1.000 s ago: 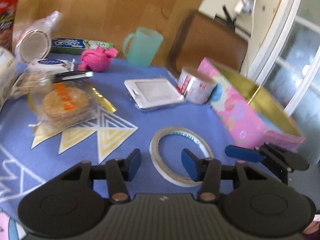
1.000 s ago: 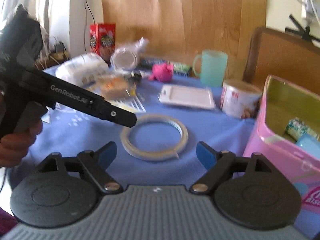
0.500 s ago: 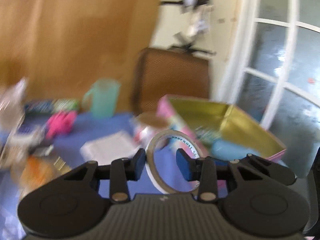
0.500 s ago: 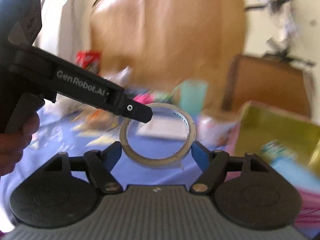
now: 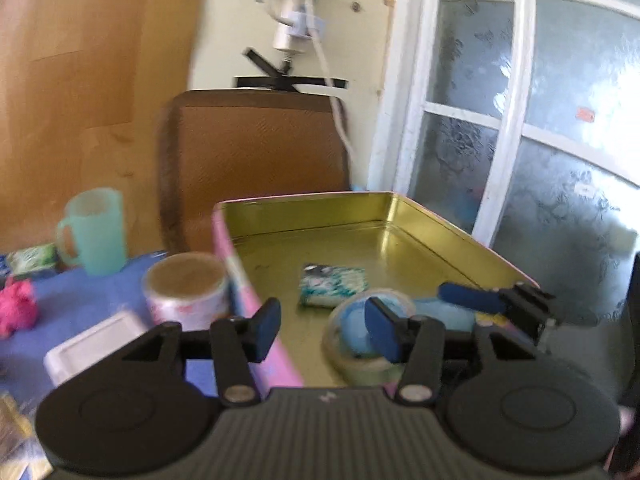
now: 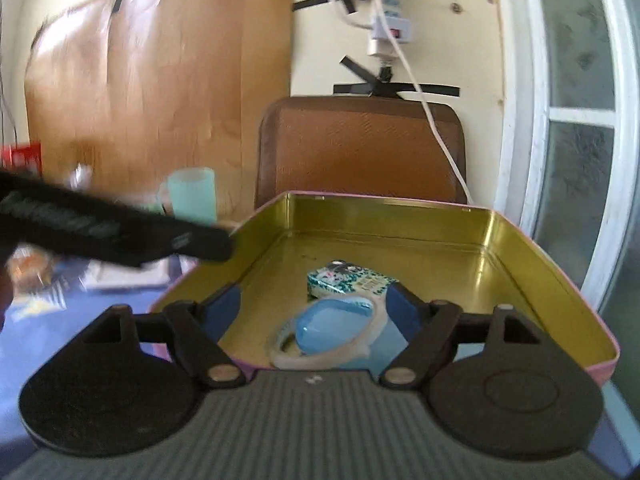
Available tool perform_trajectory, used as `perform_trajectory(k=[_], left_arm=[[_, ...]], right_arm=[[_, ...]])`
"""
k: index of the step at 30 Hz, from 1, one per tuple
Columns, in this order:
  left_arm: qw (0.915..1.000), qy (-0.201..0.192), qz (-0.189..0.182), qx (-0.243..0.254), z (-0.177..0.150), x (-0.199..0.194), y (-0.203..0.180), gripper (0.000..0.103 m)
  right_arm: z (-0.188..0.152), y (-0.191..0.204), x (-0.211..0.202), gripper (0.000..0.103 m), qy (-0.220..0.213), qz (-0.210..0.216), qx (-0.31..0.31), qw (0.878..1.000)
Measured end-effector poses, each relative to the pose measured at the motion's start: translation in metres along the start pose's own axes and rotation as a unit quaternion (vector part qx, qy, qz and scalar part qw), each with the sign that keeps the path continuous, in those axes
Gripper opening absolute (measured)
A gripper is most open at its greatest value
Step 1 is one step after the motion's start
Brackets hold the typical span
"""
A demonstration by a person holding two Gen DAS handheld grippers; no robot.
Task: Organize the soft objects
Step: 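Grasp the black round object with the right tool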
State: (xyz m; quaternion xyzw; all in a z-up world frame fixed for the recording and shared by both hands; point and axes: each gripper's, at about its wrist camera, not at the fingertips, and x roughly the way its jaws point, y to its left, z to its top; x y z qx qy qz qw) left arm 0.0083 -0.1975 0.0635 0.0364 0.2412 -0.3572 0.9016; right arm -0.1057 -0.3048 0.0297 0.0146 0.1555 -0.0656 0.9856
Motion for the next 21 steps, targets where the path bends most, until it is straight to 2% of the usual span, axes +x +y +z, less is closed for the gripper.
perform_trajectory(k=[3,6,8,10,13,15,17,19,21], left_arm=[[0.9996,-0.003,0.024,-0.018,-0.022,-0.030,0.029,0.051],[0.9960,0.011,0.078,-0.044,-0.055,-0.062,0.065,0.052],[0.9909,0.020,0.110,-0.074,-0.075,-0.080,0.092,0.052],[0.9829,0.023,0.148,-0.108,-0.092,-0.098,0.121,0.052],[0.9651,0.015,0.217,-0.146,-0.112,-0.120,0.160,0.052],[0.9533,0.007,0.244,-0.177,-0.120,-0.130,0.185,0.052],[0.9445,-0.005,0.248,-0.215,-0.126,-0.136,0.204,0.052],[0.9429,-0.017,0.229,-0.241,-0.128,-0.141,0.214,0.052],[0.9447,-0.028,0.225,-0.237,-0.128,-0.144,0.213,0.052]], right_arm=[[0.004,0.006,-0.003,0.077,-0.018,0.015,0.013,1.000],[0.009,0.022,-0.007,0.067,-0.034,0.053,0.012,0.998],[0.013,0.041,-0.002,0.062,-0.029,0.090,0.004,0.996],[0.016,0.062,0.011,0.057,-0.008,0.134,-0.006,0.991],[0.019,0.098,0.038,0.054,0.039,0.196,0.002,0.980],[0.025,0.126,0.059,0.054,0.066,0.238,0.012,0.969],[0.032,0.157,0.076,0.054,0.080,0.266,0.009,0.961],[0.041,0.189,0.096,0.055,0.088,0.287,-0.004,0.954],[0.049,0.222,0.124,0.055,0.103,0.300,-0.026,0.948]])
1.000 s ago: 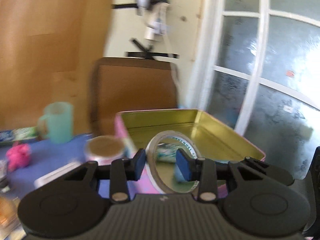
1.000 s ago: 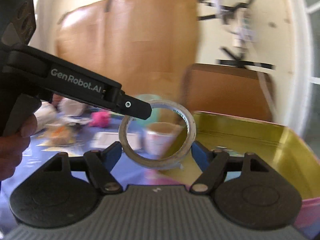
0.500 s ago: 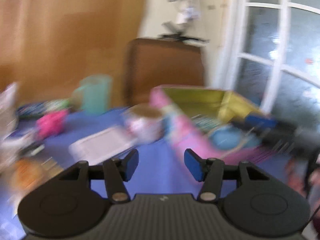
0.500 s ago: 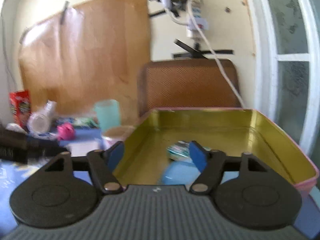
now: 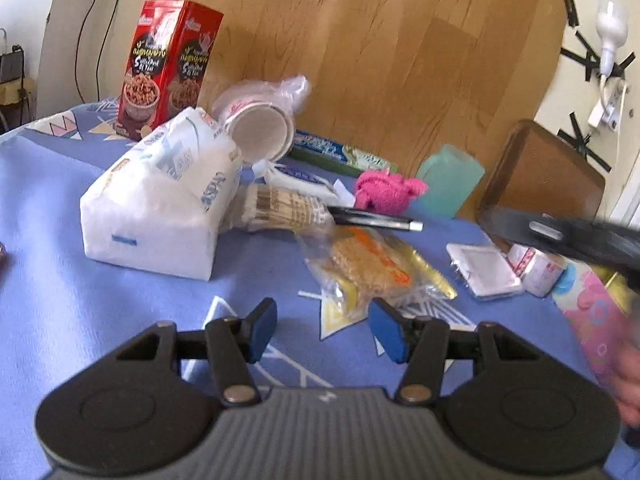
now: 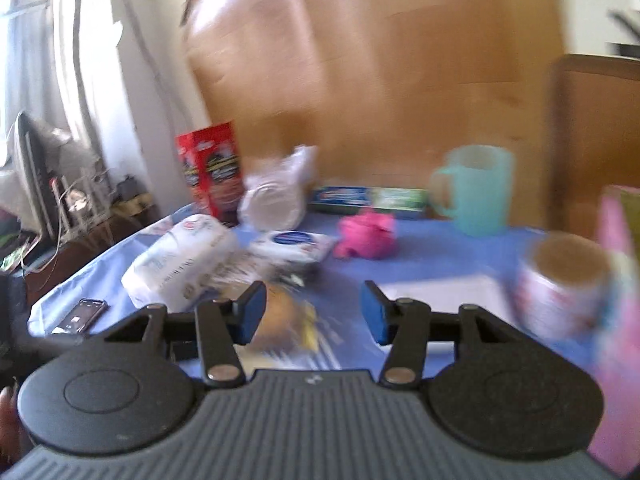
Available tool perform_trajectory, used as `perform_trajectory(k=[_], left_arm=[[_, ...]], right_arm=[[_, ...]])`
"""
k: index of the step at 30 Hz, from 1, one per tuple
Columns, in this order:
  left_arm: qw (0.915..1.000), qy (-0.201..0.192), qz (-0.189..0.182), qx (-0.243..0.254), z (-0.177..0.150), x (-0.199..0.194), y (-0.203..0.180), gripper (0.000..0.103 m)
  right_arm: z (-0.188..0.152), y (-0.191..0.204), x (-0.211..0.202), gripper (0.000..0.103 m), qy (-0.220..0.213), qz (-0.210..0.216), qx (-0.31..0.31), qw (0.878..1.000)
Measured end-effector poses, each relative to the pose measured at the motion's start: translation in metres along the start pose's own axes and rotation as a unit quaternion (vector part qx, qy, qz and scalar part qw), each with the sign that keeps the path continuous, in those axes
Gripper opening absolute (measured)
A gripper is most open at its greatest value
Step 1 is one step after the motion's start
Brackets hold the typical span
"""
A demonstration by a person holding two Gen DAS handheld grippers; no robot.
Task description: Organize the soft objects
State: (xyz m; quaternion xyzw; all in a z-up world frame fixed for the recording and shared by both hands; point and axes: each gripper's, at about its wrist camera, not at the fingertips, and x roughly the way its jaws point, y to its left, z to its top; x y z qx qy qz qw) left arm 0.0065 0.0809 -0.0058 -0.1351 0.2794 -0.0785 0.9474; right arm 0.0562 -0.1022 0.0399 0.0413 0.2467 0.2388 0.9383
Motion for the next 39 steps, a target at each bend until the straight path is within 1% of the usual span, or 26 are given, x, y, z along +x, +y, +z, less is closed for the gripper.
perform_trajectory(k=[1,2,5,7,8,9,11,14,16,19,21,23,25,26,29,30,32,34,35,36,37,39], left_arm=[[1.0000,-0.004,-0.005,0.004,-0.001,-0.002,-0.001,0.052],[0.9999,-0.008,-0.008,0.009,-0.002,-0.003,-0.002,0.052],[0.9997,-0.016,-0.008,0.015,-0.004,-0.005,-0.004,0.052],[0.9996,-0.019,-0.013,0.015,-0.003,-0.004,-0.004,0.052],[0.9996,-0.019,-0.017,0.012,-0.003,-0.004,-0.003,0.052],[0.9996,-0.019,-0.020,0.009,-0.004,-0.003,-0.001,0.052],[0.9994,-0.019,-0.028,-0.001,-0.003,-0.003,0.003,0.052],[0.9991,-0.019,-0.036,-0.008,-0.003,-0.004,0.006,0.052],[0.9990,-0.021,-0.040,-0.007,-0.003,-0.005,0.006,0.052],[0.9987,-0.016,-0.048,0.000,-0.004,-0.006,0.003,0.052],[0.9975,-0.005,-0.069,0.013,-0.004,-0.007,-0.004,0.051],[0.9947,0.005,-0.100,0.024,-0.007,-0.010,-0.017,0.050],[0.9890,0.028,-0.141,0.036,-0.011,-0.009,-0.039,0.050],[0.9860,0.041,-0.155,0.045,-0.013,-0.007,-0.053,0.050],[0.9779,0.082,-0.180,0.069,-0.020,0.005,-0.084,0.050],[0.9763,0.096,-0.181,0.070,-0.022,0.011,-0.091,0.050],[0.9733,0.125,-0.181,0.065,-0.026,0.021,-0.100,0.050],[0.9744,0.126,-0.174,0.065,-0.030,0.023,-0.105,0.050],[0.9745,0.127,-0.173,0.066,-0.030,0.024,-0.109,0.049],[0.9732,0.134,-0.176,0.062,-0.029,0.026,-0.113,0.044],[0.9743,0.134,-0.170,0.062,-0.027,0.027,-0.117,0.043],[0.9746,0.120,-0.171,0.081,-0.020,0.024,-0.131,0.043]], right_arm=[[0.005,0.004,0.016,0.055,0.014,0.001,-0.007,1.000],[0.013,0.006,0.039,0.057,0.038,0.003,-0.014,0.999],[0.022,0.001,0.094,0.059,0.105,0.000,-0.006,0.994],[0.020,-0.005,0.114,0.058,0.137,-0.005,0.000,0.991],[0.019,-0.007,0.118,0.044,0.146,0.000,0.004,0.989],[0.019,-0.009,0.117,0.043,0.143,-0.003,0.011,0.990],[0.018,-0.006,0.100,0.043,0.117,-0.011,0.010,0.993],[0.014,-0.004,0.050,0.043,0.063,-0.015,0.003,0.998],[0.002,-0.005,0.013,0.043,0.040,-0.018,-0.004,0.999],[-0.031,-0.003,-0.037,0.043,0.029,-0.024,-0.026,0.999],[-0.058,0.000,-0.065,0.043,0.033,-0.036,-0.039,0.998],[-0.078,0.002,-0.081,0.043,0.039,-0.050,-0.046,0.997],[-0.095,0.002,-0.089,0.044,0.048,-0.062,-0.048,0.996],[-0.102,0.003,-0.092,0.044,0.052,-0.066,-0.047,0.995],[-0.115,0.003,-0.094,0.045,0.054,-0.075,-0.046,0.995],[-0.114,0.007,-0.093,0.048,0.051,-0.078,-0.050,0.994],[-0.117,0.008,-0.095,0.050,0.050,-0.081,-0.060,0.994],[-0.118,0.007,-0.095,0.050,0.047,-0.079,-0.062,0.994],[-0.118,0.007,-0.095,0.043,0.044,-0.074,-0.063,0.994],[-0.118,0.006,-0.095,0.041,0.041,-0.069,-0.064,0.995],[-0.119,0.007,-0.097,0.041,0.035,-0.074,-0.067,0.994],[-0.117,0.008,-0.105,0.041,0.011,-0.090,-0.080,0.993]])
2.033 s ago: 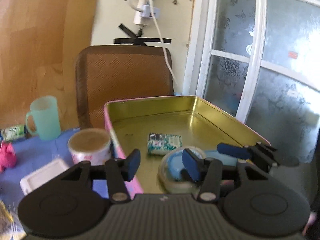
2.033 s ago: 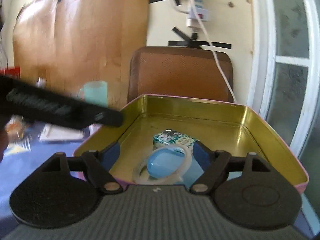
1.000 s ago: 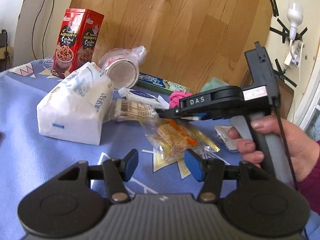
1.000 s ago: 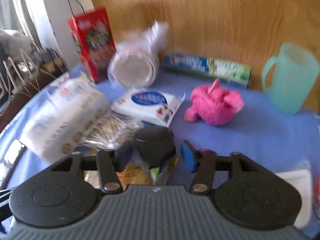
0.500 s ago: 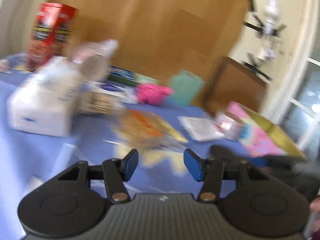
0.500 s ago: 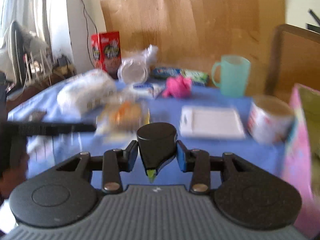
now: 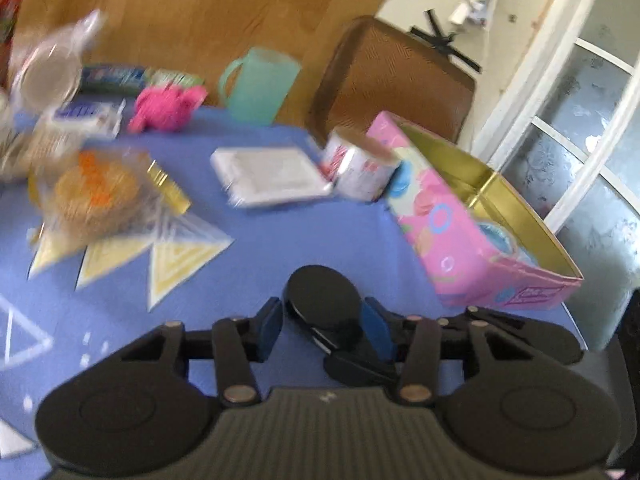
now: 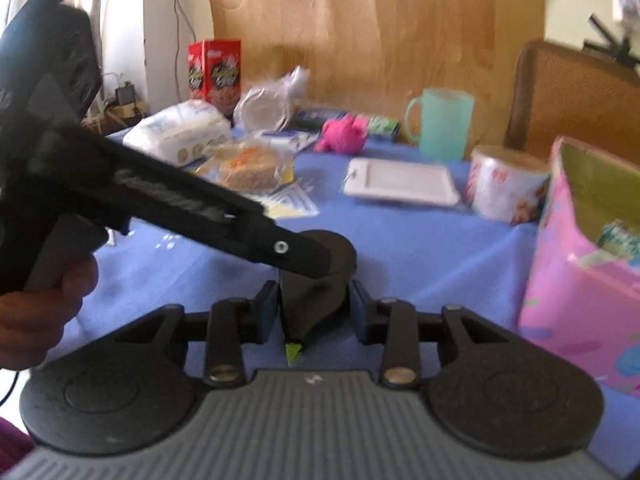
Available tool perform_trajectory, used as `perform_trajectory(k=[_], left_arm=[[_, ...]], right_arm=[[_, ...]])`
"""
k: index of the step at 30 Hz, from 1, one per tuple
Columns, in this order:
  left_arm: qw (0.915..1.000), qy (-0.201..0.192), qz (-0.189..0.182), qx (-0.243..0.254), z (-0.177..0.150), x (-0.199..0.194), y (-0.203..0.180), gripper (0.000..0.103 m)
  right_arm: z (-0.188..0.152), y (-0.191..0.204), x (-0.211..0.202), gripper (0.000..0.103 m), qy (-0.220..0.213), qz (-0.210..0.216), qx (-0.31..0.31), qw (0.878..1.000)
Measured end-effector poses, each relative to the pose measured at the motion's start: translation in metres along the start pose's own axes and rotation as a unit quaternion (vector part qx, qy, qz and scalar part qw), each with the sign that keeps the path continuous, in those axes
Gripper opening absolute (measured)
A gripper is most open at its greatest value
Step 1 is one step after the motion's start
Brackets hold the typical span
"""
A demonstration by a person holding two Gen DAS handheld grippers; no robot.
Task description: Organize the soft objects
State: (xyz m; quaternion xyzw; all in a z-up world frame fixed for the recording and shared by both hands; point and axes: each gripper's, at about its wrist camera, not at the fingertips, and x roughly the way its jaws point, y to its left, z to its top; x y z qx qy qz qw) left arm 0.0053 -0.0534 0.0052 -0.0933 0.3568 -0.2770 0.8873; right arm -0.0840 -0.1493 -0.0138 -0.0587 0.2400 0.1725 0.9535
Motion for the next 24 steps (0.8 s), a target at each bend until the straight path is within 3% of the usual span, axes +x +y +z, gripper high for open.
perform_trajectory(k=[7,10,14,19,24], left_arm=[[0.9936,-0.038,-0.053,0.092,0.052,0.010,-0.081,0.043],[0.9869,-0.044,-0.072,0.137,0.064,0.032,-0.120,0.043],[0.9833,-0.023,-0.070,0.167,0.066,0.073,-0.153,0.043],[0.9861,-0.007,-0.037,0.162,0.061,0.097,-0.153,0.044],[0.9897,-0.040,-0.059,0.125,0.063,0.059,-0.119,0.046]], right_arm=[[0.020,-0.050,-0.051,0.041,-0.099,-0.092,0.023,0.991],[0.020,-0.081,-0.061,0.041,-0.104,-0.137,0.048,0.984],[0.016,-0.116,-0.057,0.041,-0.090,-0.176,0.089,0.976],[0.008,-0.132,-0.049,0.042,-0.082,-0.199,0.112,0.970],[0.008,-0.130,-0.061,0.042,-0.099,-0.190,0.124,0.969]])
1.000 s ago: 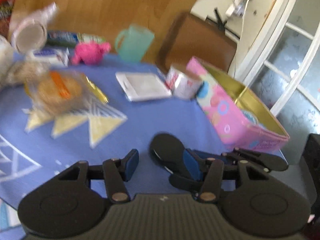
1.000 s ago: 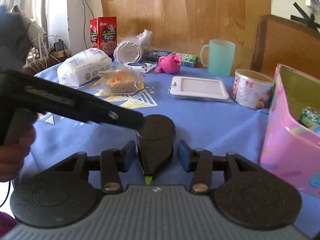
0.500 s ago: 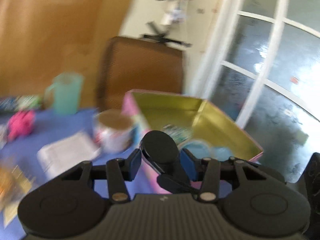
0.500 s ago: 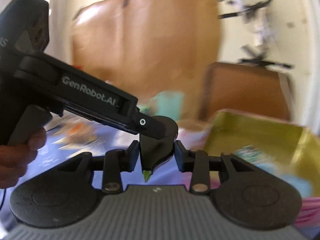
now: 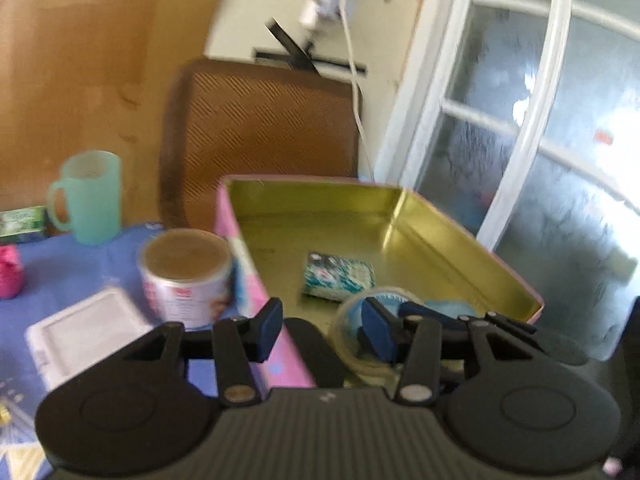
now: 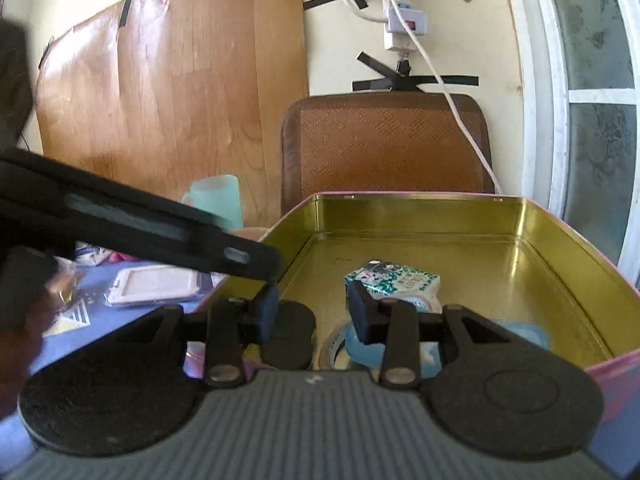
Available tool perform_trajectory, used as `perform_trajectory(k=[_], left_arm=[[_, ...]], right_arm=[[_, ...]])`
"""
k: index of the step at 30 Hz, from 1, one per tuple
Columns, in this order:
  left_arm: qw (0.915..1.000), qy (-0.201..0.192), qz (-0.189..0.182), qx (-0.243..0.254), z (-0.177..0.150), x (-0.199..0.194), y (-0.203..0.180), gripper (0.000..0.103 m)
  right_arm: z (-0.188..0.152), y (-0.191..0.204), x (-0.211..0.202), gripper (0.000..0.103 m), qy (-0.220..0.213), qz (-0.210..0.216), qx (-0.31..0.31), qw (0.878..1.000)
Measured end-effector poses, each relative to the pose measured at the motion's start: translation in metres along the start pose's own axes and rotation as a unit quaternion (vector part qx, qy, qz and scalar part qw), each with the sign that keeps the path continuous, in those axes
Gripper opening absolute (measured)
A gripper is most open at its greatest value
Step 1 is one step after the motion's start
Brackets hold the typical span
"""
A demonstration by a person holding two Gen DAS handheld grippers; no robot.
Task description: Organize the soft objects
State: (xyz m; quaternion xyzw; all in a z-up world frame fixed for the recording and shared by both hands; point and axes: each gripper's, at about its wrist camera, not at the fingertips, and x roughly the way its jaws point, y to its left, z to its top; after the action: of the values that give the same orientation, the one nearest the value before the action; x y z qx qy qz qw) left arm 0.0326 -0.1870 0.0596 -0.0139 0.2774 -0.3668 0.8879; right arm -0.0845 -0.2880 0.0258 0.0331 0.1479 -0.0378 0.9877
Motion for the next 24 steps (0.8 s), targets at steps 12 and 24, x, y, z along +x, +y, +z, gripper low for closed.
perform_trajectory(k=[12,24], left_arm=[[0.9868,0.003,0.145,-0.072,-0.087,-0.088,0.125,0.046],[0.9723,-0.059,0.124,-0.189,-0.108,-0.111,0.176,0.046]], right_arm=[[0.015,0.084,0.037,0.042,0.051,0.153,0.006,0.987],[0.042,0.179,0.233,0.046,0.252,0.105,-0.063,0.960]])
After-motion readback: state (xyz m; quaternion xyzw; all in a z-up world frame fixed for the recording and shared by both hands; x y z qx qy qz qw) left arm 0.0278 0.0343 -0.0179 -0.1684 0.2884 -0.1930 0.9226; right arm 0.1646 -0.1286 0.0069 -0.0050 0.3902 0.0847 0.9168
